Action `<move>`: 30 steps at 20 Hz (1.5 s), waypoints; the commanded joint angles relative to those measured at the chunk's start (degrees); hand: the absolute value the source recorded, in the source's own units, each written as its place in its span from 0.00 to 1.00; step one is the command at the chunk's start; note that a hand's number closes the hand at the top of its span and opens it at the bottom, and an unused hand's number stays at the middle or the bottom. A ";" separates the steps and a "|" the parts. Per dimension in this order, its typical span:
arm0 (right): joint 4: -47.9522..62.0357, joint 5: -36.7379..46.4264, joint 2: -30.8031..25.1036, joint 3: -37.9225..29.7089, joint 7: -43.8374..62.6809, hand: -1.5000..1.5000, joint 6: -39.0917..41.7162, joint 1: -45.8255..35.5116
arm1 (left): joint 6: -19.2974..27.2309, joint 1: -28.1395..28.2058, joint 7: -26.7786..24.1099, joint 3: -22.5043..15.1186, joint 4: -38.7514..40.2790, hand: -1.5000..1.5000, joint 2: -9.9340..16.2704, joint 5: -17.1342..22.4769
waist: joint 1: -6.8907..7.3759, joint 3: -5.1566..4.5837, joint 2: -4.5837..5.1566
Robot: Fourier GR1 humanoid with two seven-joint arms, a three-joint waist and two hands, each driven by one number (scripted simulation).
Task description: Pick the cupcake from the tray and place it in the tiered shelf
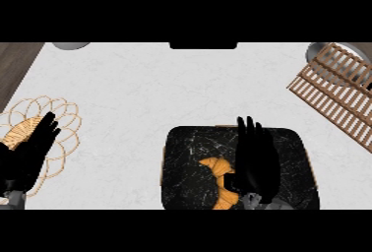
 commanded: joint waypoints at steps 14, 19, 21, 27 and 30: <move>7.30 2.25 0.56 -8.40 -1.06 0.00 13.83 -3.40 | -3.86 1.04 -0.12 3.22 1.26 0.50 -1.53 -1.73 | 0.24 0.19 0.27; 6.98 3.11 -0.15 -11.17 -4.12 0.00 14.09 -3.28 | -4.32 2.33 0.57 3.67 -1.11 0.50 -4.31 -4.52 | 0.14 0.19 0.24; 7.70 1.53 -3.41 -16.10 -8.19 0.00 14.27 -5.77 | -4.43 -0.74 3.56 5.31 -1.01 0.50 -3.01 -4.58 | 0.09 0.20 0.26; 16.26 4.70 -3.49 -15.40 -13.34 0.00 5.39 -4.47 | -2.97 1.13 4.51 5.19 -4.46 0.50 -7.17 -8.74 | 0.25 0.21 0.25; 14.66 5.10 -0.65 -14.90 -10.22 0.00 7.73 -4.76 | -2.47 5.90 5.87 5.31 -11.61 0.50 -8.57 -9.08 | 0.40 0.22 0.17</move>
